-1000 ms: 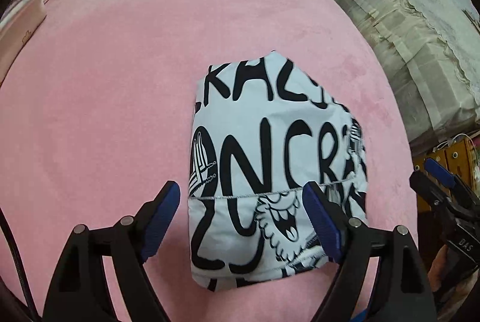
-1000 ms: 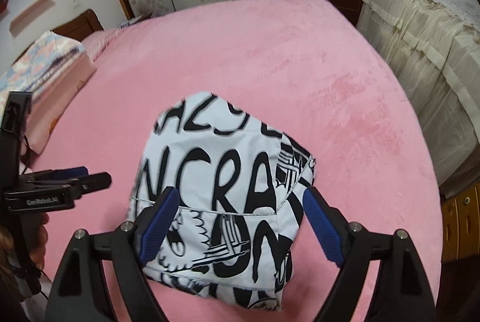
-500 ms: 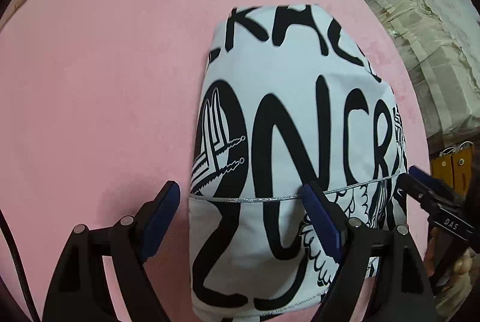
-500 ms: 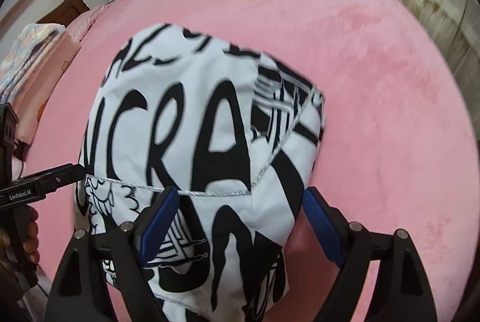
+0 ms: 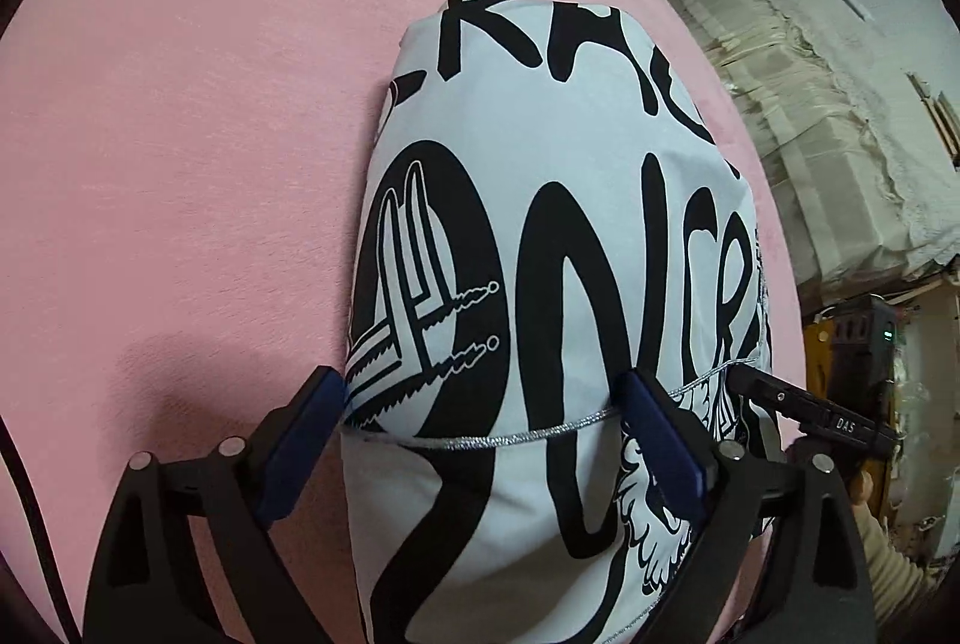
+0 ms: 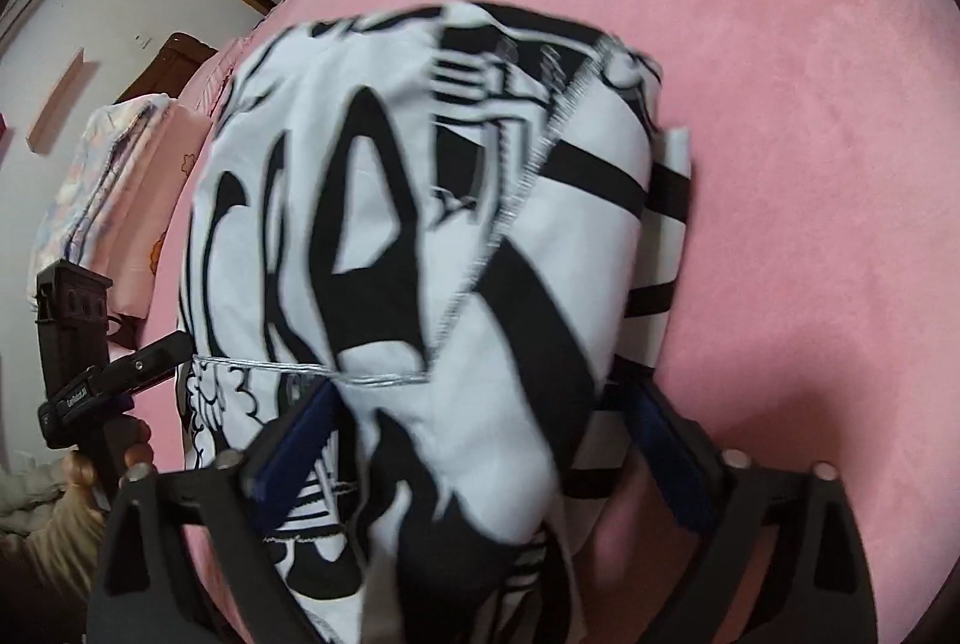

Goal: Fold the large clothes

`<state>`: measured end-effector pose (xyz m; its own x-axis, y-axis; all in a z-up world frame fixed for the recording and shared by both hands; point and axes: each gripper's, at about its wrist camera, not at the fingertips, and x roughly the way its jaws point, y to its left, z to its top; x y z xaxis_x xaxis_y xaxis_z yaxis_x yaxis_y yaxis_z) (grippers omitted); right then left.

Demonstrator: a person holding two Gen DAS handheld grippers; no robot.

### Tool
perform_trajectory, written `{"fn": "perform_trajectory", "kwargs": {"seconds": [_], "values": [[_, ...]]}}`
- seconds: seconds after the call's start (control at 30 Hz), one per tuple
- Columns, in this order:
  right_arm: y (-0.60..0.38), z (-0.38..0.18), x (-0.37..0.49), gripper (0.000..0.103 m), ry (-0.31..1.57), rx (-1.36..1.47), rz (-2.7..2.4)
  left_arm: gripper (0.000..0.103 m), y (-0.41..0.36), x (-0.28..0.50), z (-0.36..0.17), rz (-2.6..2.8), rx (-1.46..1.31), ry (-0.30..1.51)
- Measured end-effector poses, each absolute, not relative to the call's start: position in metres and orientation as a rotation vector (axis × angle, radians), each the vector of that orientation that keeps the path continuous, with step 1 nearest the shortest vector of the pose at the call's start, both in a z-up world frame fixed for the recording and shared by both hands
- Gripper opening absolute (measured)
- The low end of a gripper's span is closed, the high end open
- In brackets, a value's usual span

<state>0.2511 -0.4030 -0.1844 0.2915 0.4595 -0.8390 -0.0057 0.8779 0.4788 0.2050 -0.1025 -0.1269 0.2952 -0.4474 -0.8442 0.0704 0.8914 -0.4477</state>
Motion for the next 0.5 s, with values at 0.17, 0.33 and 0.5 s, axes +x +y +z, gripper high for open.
{"fn": "perform_trajectory", "kwargs": {"seconds": [0.17, 0.33, 0.5], "values": [[-0.409, -0.200, 0.259, 0.103, 1.277, 0.470, 0.370, 0.101, -0.096, 0.214, -0.145, -0.401, -0.415, 1.255], [-0.401, -0.205, 0.268, 0.102, 1.261, 0.472, 0.429, 0.103, -0.097, 0.219, -0.159, -0.433, -0.429, 1.258], [-0.394, -0.205, 0.274, 0.079, 1.256, 0.525, 0.518, 0.103, -0.095, 0.220, -0.164, -0.429, -0.466, 1.249]]}}
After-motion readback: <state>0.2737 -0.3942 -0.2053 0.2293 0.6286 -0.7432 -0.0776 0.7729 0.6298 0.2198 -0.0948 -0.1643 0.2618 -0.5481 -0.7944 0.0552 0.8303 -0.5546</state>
